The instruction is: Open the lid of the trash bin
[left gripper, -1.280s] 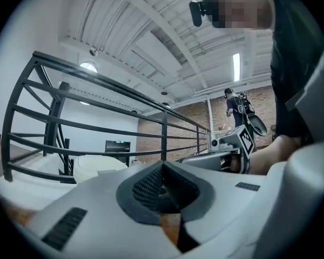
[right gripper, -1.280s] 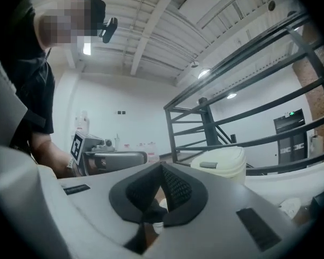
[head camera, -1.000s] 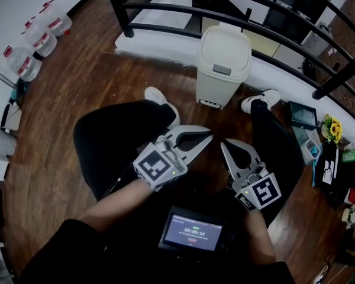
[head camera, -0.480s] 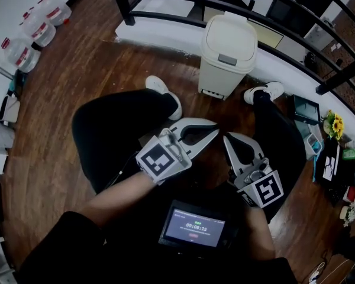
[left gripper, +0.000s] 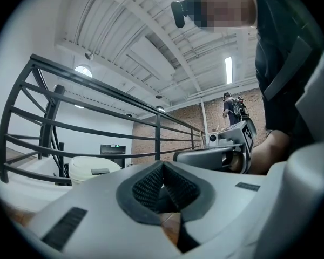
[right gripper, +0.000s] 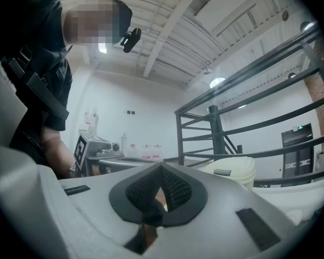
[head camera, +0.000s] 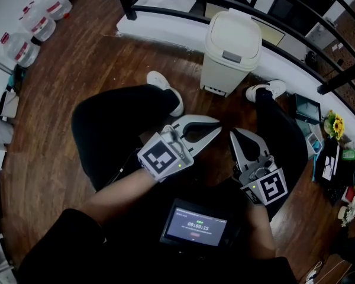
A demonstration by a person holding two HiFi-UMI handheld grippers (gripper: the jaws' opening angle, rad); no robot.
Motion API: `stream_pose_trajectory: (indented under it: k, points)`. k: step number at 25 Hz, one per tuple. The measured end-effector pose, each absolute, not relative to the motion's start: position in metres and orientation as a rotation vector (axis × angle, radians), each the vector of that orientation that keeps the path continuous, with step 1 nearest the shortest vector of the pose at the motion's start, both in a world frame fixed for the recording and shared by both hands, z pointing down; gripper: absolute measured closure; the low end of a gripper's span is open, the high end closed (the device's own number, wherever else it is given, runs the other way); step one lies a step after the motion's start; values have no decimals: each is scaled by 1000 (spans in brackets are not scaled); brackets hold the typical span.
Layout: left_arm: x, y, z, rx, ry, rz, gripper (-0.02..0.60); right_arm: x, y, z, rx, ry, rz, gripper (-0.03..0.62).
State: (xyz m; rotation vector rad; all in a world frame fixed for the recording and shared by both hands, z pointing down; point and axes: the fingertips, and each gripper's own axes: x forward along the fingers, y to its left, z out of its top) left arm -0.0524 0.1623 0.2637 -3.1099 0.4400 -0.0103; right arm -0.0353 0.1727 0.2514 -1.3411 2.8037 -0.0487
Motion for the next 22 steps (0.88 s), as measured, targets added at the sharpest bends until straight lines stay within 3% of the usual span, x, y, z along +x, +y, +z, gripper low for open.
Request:
stream_pose_trajectory:
  k: [22]
  points:
    - [-54,168,264,-3078,428,-12,542,-42,170,257,-1336,2809,-91,568]
